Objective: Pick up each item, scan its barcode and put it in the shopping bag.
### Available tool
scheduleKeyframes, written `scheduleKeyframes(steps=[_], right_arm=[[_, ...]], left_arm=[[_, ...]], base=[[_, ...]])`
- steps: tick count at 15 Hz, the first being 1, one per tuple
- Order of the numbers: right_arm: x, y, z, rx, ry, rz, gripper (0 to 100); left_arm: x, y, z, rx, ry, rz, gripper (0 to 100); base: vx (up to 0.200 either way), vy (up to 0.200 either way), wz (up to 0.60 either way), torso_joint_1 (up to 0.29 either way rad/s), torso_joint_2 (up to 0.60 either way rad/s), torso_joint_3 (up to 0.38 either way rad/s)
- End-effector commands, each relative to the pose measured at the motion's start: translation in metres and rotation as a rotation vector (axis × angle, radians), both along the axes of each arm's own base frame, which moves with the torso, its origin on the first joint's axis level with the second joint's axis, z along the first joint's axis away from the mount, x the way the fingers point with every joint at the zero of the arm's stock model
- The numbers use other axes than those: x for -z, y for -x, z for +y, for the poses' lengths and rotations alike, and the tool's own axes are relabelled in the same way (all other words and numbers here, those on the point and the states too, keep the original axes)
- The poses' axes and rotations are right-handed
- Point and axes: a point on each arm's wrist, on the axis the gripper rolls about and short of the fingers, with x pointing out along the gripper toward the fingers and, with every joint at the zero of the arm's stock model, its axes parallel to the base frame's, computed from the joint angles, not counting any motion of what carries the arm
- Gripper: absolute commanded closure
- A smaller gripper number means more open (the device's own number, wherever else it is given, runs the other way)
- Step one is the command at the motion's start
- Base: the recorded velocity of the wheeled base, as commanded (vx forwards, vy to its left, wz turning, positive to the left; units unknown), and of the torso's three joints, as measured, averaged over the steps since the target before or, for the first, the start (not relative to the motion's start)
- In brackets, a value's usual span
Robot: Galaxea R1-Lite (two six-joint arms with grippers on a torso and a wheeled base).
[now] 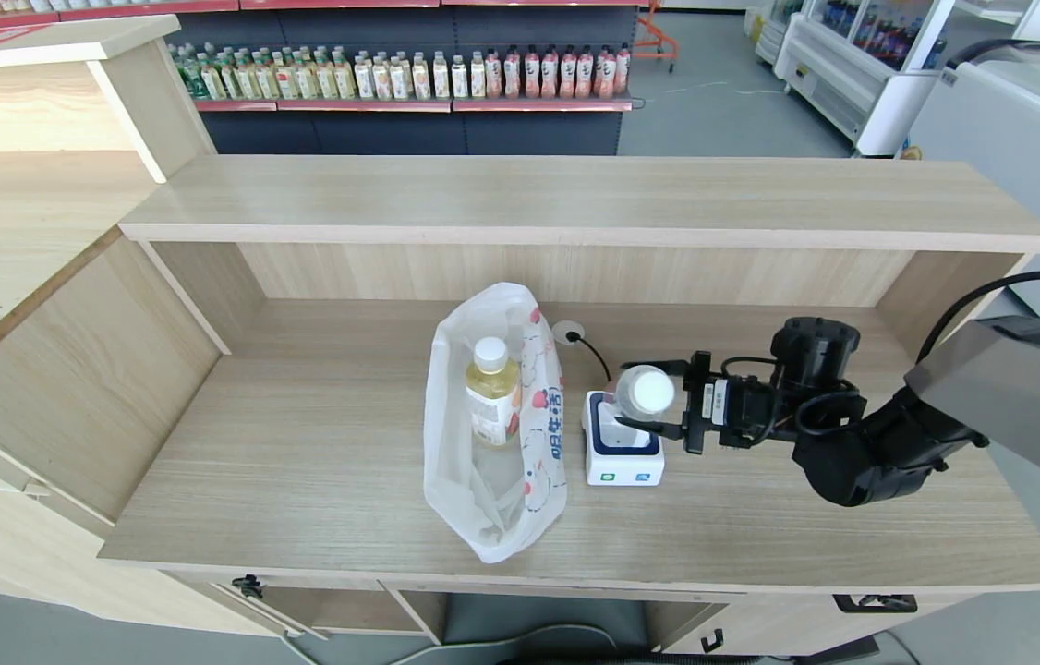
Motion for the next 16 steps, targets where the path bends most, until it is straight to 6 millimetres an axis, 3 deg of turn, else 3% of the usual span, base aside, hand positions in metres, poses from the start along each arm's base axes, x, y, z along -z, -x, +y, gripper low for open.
scheduleKeyframes(steps=[1,2,5,7,8,10,13,16], right_arm=[[-0.002,0.0,-0.001,0.003,0.0,-0.006,100],[-0.006,0.0,-0.003,0.009,-0.003,-0.013,100],[-0.037,0.004,-0.042,0.11,-0.048,0.023,100],[-0.066,0.013,-0.055,0.168,-0.105,0.059,100],[-0.096,0.025,-0.057,0.199,-0.166,0.085,100],[-0.13,0.046,-0.057,0.259,-0.258,0.13,100],[-0.142,0.081,-0.045,0.427,-0.388,0.338,100],[-0.14,0.095,-0.031,0.518,-0.503,0.478,100]], left_arm=[[0.0,0.0,0.0,0.0,0.0,-0.001,0],[0.0,0.0,0.0,0.0,0.0,-0.001,0],[0.0,0.0,0.0,0.0,0.0,0.001,0],[0.0,0.0,0.0,0.0,0.0,-0.001,0],[0.0,0.0,0.0,0.0,0.001,-0.001,0],[0.0,0.0,0.0,0.0,0.001,-0.001,0],[0.0,0.0,0.0,0.0,0.001,-0.001,0],[0.0,0.0,0.0,0.0,0.0,-0.001,0]], base=[[0.0,0.0,0.0,0.0,0.0,0.0],[0.0,0.0,0.0,0.0,0.0,0.0],[0.0,0.0,0.0,0.0,0.0,0.0],[0.0,0.0,0.0,0.0,0.0,0.0],[0.0,0.0,0.0,0.0,0.0,0.0],[0.0,0.0,0.0,0.0,0.0,0.0],[0.0,0.0,0.0,0.0,0.0,0.0],[0.0,0.0,0.0,0.0,0.0,0.0]])
